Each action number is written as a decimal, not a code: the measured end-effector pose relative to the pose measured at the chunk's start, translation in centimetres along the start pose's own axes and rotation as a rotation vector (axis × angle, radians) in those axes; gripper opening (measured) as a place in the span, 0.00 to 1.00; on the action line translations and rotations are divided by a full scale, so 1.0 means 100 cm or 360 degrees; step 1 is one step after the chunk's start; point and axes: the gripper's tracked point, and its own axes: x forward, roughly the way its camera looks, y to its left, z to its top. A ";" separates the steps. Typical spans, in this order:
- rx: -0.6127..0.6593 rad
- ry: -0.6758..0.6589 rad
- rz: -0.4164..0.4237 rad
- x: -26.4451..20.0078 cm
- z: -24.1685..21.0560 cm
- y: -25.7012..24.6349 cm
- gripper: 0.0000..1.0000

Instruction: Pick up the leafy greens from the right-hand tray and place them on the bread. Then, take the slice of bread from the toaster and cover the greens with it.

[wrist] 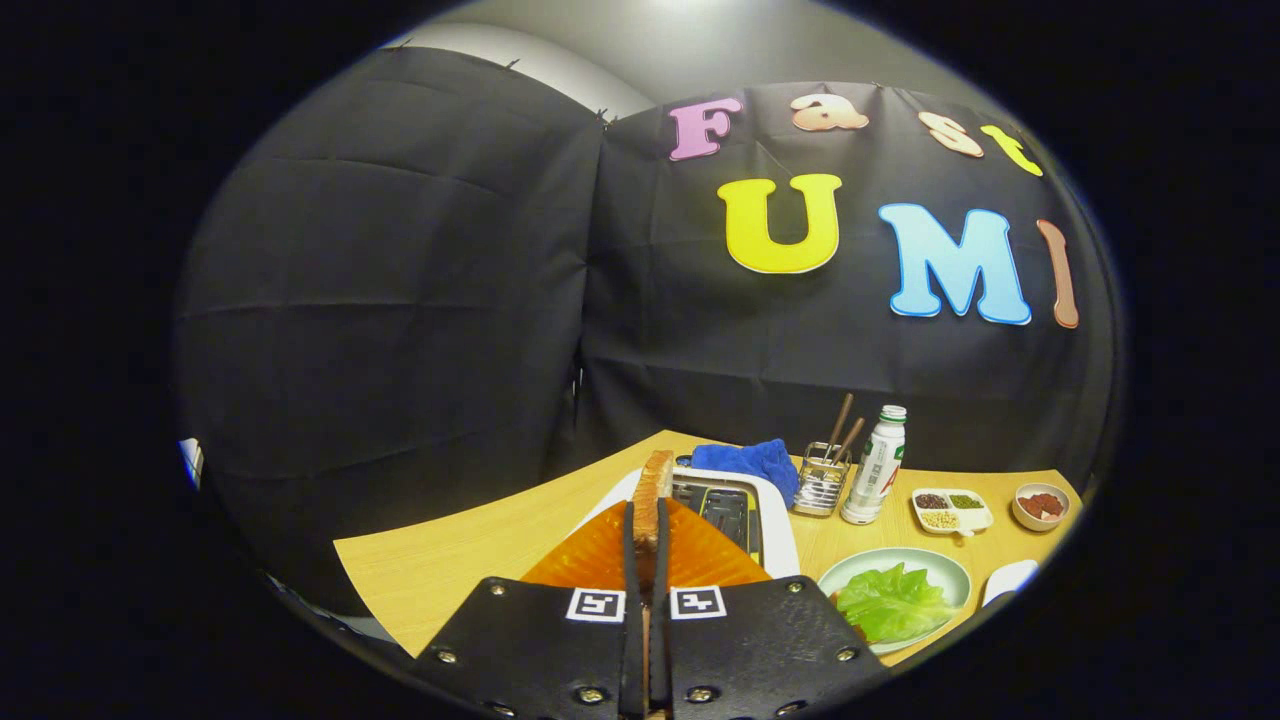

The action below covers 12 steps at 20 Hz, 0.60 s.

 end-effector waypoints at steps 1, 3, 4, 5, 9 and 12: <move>0.0017 -0.0013 -0.0006 -0.001 0.003 -0.002 0.03; 0.0058 -0.0052 -0.0008 -0.001 0.013 -0.007 0.03; 0.0069 -0.0059 -0.0004 -0.003 0.018 -0.010 0.02; 0.0082 -0.0069 0.0011 -0.004 0.024 -0.009 0.02; 0.0088 -0.0101 0.0019 -0.010 0.042 -0.015 0.02; 0.0111 -0.0114 0.0048 -0.012 0.054 -0.018 0.02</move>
